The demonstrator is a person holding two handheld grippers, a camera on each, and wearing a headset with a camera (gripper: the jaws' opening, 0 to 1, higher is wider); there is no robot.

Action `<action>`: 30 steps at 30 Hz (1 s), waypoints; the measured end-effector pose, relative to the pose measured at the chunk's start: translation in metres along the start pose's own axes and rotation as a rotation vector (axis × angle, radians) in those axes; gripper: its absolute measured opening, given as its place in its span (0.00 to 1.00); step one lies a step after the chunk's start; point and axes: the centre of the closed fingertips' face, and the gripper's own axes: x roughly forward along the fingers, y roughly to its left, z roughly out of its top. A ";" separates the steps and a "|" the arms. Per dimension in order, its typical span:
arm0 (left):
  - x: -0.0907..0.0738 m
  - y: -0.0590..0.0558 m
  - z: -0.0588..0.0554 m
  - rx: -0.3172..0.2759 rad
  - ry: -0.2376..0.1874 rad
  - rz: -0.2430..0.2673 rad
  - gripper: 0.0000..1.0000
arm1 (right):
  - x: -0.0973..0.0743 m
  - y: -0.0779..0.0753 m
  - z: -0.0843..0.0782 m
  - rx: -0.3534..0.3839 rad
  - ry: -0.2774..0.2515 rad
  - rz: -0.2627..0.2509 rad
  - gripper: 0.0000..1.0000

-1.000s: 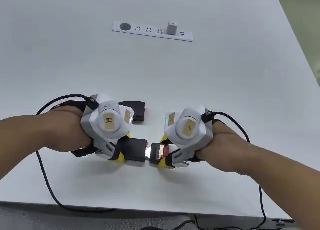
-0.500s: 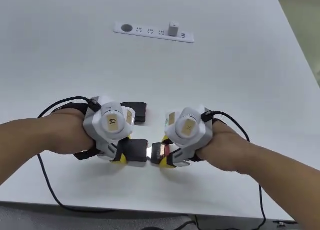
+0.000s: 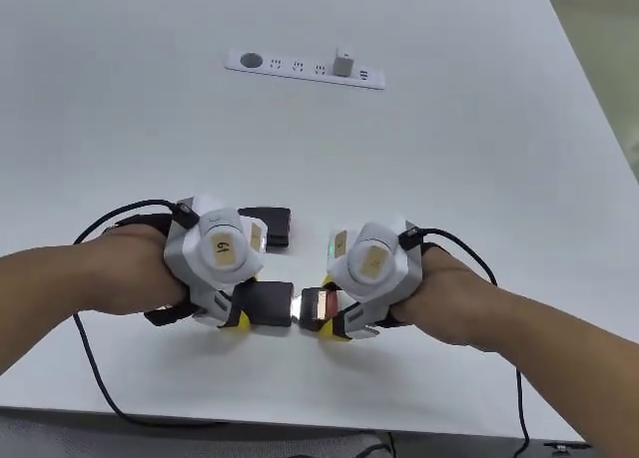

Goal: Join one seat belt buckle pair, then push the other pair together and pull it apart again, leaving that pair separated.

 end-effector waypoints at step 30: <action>-0.024 0.084 0.011 -0.048 -0.044 0.072 0.47 | -0.055 -0.075 -0.039 0.091 -0.037 -0.112 0.33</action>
